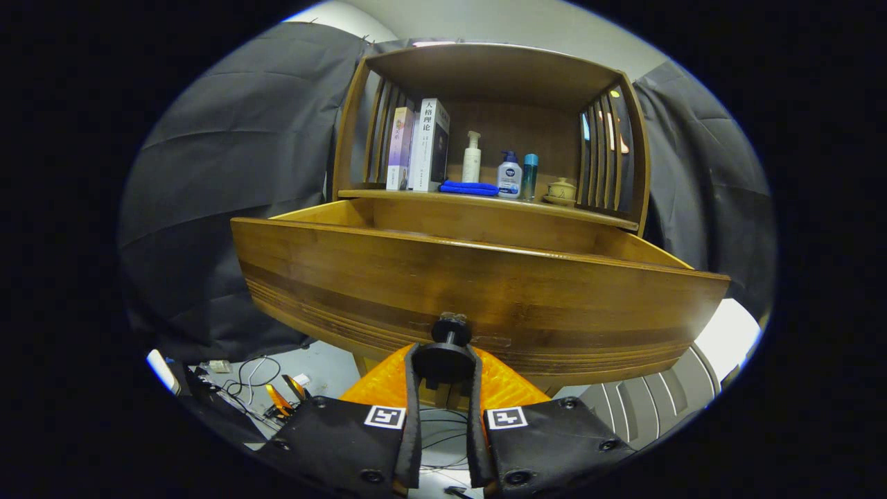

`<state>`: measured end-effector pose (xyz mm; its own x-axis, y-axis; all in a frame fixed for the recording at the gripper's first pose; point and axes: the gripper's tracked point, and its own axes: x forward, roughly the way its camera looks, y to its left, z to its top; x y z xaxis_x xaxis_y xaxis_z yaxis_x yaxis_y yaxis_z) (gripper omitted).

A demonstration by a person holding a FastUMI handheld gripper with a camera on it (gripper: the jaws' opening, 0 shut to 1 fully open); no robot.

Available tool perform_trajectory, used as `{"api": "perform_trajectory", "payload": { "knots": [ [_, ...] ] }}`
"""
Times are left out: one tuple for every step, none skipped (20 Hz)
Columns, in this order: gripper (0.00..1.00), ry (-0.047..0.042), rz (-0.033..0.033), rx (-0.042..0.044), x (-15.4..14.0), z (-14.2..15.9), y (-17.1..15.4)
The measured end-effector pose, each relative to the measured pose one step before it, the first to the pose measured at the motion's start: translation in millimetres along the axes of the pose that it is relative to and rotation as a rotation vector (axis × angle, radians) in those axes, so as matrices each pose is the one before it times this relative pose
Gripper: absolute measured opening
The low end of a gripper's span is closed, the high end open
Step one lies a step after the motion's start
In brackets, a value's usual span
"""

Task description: Pull open the drawer, take out the items inside it, and place them on the countertop above the cabinet.

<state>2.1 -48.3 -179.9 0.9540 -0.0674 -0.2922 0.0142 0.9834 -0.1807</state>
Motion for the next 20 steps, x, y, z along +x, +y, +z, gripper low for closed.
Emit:
{"api": "perform_trajectory", "payload": {
  "knots": [
    [0.29, 0.00695, 0.00369, 0.00110, -3.27, -3.26, 0.04],
    [0.29, 0.00744, 0.00536, 0.00287, -3.83, -2.26, 1.12],
    [0.29, 0.00208, 0.00390, 0.00188, -2.05, -1.88, 1.88],
    [0.29, -0.00092, 0.00261, -0.01284, -2.49, -0.53, 1.19],
    [0.29, -0.00578, 0.00393, -0.01220, -0.51, -0.54, 0.88],
    [0.29, -0.00517, 0.00240, -0.00784, -0.04, 0.30, 0.41],
    [0.29, -0.01162, -0.00126, 0.00561, 0.08, -0.49, -0.30],
    [0.38, -0.01440, -0.00036, -0.00337, -2.19, 0.79, 0.96],
    [0.46, -0.03043, -0.02167, -0.02110, -1.90, 5.15, -4.54],
    [0.55, -0.03961, -0.01095, -0.02550, -5.66, 7.24, -2.34],
    [0.63, -0.03640, -0.00061, -0.01960, -2.29, 6.44, -1.01],
    [0.72, -0.02564, 0.01516, -0.00109, -2.24, 6.96, 1.10],
    [0.81, -0.01276, 0.00409, 0.01011, -3.80, 2.87, -2.07],
    [0.89, -0.00960, 0.00395, 0.01808, -3.94, 5.94, -3.31],
    [0.98, -0.01368, 0.00639, 0.01640, -0.19, 9.36, -1.73],
    [0.98, -0.01573, 0.00437, 0.00473, 1.15, 11.30, -2.23],
    [0.98, -0.01608, 0.00658, -0.00242, 2.25, 11.73, -2.93],
    [0.98, -0.01527, 0.00890, -0.00469, 1.35, 12.47, -1.59],
    [0.98, -0.01255, 0.01180, -0.00095, 2.18, 9.90, -1.42],
    [0.97, -0.00308, 0.01631, 0.00261, 3.08, 9.03, -1.10]
  ]
}}
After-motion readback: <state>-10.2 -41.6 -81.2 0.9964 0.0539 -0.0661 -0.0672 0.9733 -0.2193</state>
